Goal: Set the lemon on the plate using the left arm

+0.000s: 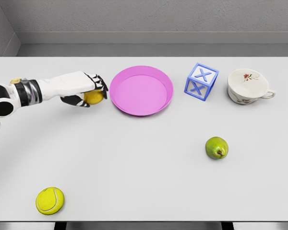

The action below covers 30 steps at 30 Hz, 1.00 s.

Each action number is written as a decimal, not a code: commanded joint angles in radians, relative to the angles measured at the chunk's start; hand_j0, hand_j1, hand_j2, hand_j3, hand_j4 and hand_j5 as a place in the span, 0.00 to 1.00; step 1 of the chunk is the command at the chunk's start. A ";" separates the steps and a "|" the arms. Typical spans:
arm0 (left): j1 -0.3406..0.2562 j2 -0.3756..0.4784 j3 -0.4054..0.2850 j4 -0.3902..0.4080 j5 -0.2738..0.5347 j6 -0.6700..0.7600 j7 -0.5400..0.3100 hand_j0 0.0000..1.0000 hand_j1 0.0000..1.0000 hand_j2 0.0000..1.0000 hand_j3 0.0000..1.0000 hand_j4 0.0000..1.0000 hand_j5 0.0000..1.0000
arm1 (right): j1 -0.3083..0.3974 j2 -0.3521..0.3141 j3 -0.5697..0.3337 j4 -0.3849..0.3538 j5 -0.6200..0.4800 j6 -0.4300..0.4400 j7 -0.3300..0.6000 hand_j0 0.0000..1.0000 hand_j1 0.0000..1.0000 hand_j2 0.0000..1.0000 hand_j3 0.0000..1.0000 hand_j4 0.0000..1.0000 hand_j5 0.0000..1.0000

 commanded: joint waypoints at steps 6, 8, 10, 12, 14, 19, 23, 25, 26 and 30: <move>-0.025 -0.058 -0.010 0.002 0.003 0.002 -0.013 0.58 0.58 0.58 0.58 0.58 0.58 | 0.000 0.000 0.000 0.000 0.000 0.000 0.000 1.00 1.00 1.00 1.00 1.00 1.00; -0.026 -0.068 -0.010 0.003 0.003 0.002 -0.018 0.55 0.55 0.55 0.55 0.55 0.55 | 0.000 0.000 0.000 0.000 0.000 0.000 0.000 1.00 1.00 1.00 1.00 1.00 1.00; -0.034 -0.094 -0.012 0.008 0.002 0.002 -0.018 0.55 0.55 0.55 0.55 0.55 0.55 | 0.000 0.000 0.000 0.000 0.000 0.000 0.000 1.00 1.00 1.00 1.00 1.00 1.00; -0.043 -0.118 -0.016 0.014 0.000 0.002 -0.019 0.55 0.55 0.55 0.55 0.55 0.55 | 0.000 0.000 0.000 0.000 0.000 0.000 0.000 1.00 1.00 1.00 1.00 1.00 1.00; -0.057 -0.144 -0.022 0.023 0.000 0.002 -0.019 0.55 0.55 0.55 0.55 0.55 0.55 | 0.000 0.000 0.000 0.000 0.000 0.000 0.000 1.00 1.00 1.00 1.00 1.00 1.00; -0.126 -0.232 -0.030 0.102 -0.007 0.002 -0.028 1.00 1.00 1.00 1.00 1.00 1.00 | 0.000 0.000 0.000 0.000 0.000 0.000 0.000 1.00 1.00 1.00 1.00 1.00 1.00; -0.114 -0.137 -0.018 0.092 0.005 0.002 -0.028 1.00 1.00 1.00 1.00 1.00 1.00 | 0.000 0.000 0.000 0.000 0.000 0.000 0.000 1.00 1.00 1.00 1.00 1.00 1.00; -0.100 -0.049 0.033 0.092 0.010 0.002 -0.027 1.00 1.00 1.00 1.00 1.00 1.00 | 0.000 0.000 0.000 0.000 0.000 0.000 0.000 1.00 1.00 1.00 1.00 1.00 1.00; -0.087 -0.020 0.053 0.092 0.016 0.002 -0.025 1.00 1.00 1.00 1.00 1.00 1.00 | 0.000 0.000 0.000 0.000 0.000 0.000 0.000 1.00 1.00 1.00 1.00 1.00 1.00; -0.014 0.063 0.125 0.089 0.037 0.002 -0.025 1.00 1.00 1.00 1.00 1.00 1.00 | 0.000 0.000 0.000 0.000 0.000 0.000 0.000 1.00 1.00 1.00 1.00 1.00 1.00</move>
